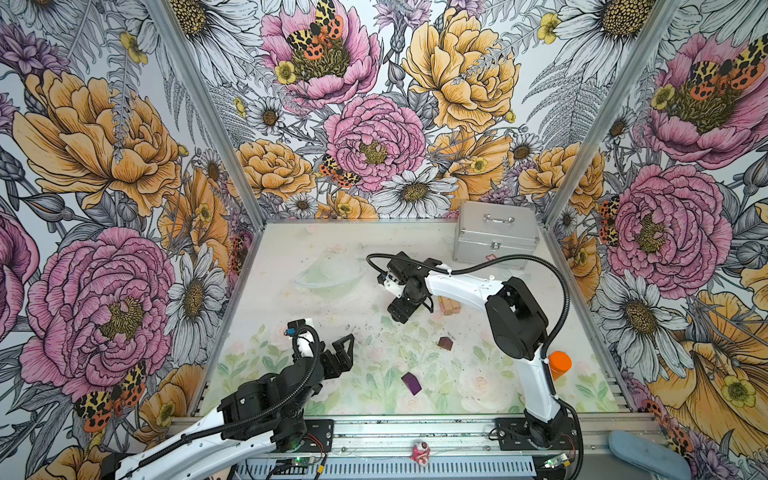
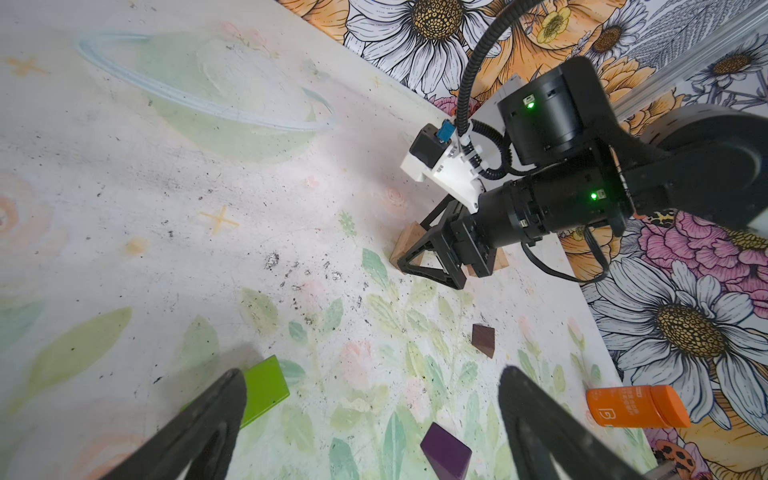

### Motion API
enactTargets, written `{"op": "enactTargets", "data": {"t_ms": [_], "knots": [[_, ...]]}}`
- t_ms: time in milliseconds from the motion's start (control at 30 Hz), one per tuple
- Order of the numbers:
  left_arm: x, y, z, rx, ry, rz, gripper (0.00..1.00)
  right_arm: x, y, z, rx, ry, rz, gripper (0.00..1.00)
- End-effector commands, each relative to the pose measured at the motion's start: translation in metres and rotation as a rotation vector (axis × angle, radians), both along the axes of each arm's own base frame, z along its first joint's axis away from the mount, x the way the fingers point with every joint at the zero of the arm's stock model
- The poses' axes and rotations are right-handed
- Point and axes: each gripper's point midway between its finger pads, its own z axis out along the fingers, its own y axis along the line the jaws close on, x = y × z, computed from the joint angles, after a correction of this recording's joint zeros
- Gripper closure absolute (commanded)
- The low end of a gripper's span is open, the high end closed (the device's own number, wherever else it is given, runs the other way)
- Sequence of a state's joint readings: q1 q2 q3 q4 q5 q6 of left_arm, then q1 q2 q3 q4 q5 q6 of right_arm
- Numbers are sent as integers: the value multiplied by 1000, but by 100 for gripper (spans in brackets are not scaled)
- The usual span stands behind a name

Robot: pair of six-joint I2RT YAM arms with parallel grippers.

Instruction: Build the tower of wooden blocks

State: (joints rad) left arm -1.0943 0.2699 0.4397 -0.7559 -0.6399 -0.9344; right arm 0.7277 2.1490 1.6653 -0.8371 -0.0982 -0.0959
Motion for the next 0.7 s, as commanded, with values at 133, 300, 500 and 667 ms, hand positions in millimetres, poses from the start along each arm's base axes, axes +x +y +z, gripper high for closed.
{"op": "enactTargets", "data": {"t_ms": [133, 300, 500, 667], "knots": [[1, 2, 7, 5, -12, 4, 4, 7, 2, -1, -13, -23, 6, 24], [1, 3, 7, 3, -11, 7, 4, 10, 0, -3, -27, -35, -9, 41], [1, 2, 7, 2, -12, 4, 4, 15, -4, 4, -38, -60, -61, 51], [2, 3, 9, 4, -15, 5, 4, 20, -4, 21, -14, -87, -125, 55]]}}
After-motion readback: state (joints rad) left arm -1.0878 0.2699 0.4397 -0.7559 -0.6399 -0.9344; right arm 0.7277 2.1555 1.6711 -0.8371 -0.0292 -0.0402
